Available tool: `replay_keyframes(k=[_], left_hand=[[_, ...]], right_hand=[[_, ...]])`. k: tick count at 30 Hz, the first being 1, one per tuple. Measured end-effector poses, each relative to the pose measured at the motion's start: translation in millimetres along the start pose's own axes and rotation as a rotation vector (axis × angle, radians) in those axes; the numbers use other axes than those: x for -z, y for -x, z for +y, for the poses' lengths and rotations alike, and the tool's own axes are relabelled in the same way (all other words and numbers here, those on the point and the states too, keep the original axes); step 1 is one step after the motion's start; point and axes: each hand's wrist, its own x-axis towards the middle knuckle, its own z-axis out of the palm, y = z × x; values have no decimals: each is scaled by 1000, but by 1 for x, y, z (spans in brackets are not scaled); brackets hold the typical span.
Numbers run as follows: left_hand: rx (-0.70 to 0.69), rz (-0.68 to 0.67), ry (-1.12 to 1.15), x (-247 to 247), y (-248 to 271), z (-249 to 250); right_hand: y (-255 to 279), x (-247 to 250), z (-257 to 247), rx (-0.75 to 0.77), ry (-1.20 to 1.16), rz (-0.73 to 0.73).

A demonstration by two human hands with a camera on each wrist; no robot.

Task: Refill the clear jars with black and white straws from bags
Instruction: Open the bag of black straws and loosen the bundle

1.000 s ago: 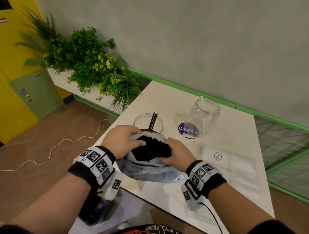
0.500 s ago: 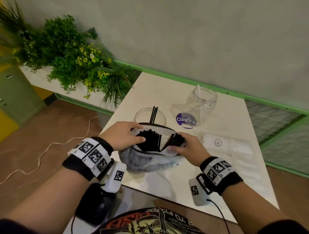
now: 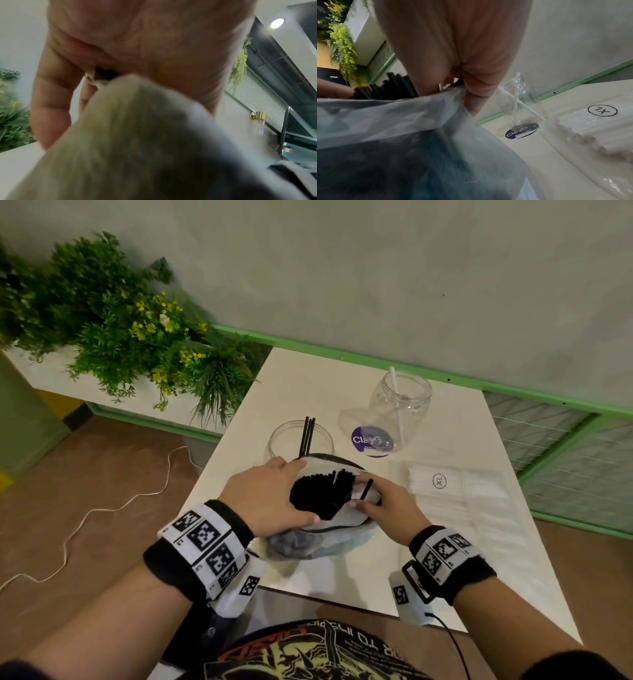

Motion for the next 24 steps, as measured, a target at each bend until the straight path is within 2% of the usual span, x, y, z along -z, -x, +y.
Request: replay_keyframes(k=[4,6,9,10,12,14,16,20,24], left_hand=[[-5,52,32,-8,-3,-2],[-5,70,42,-7,-4,-3],[21,79,55,-6,-5,-3],[27,84,55,-6,-5,-2],[27,99,65,-7,-7,-2],[22,105,77,-7,-8,-1],[17,105,97,-6,-7,0],[-39,62,138,-1,3,4],[-104,-14,11,-3,7,6]], right_hand=[[5,-1,7,62,121,15],[11,0,3,157,217,117],[22,-1,-10,425,302,405],[26,-2,-15,524,327,441],[32,-8,-22,666,429,364],[32,-16,-22,645,557,202],[29,-21,-20,536,582,117],[20,-24,-16,429,560,70],[13,-26,-12,381,626,13]])
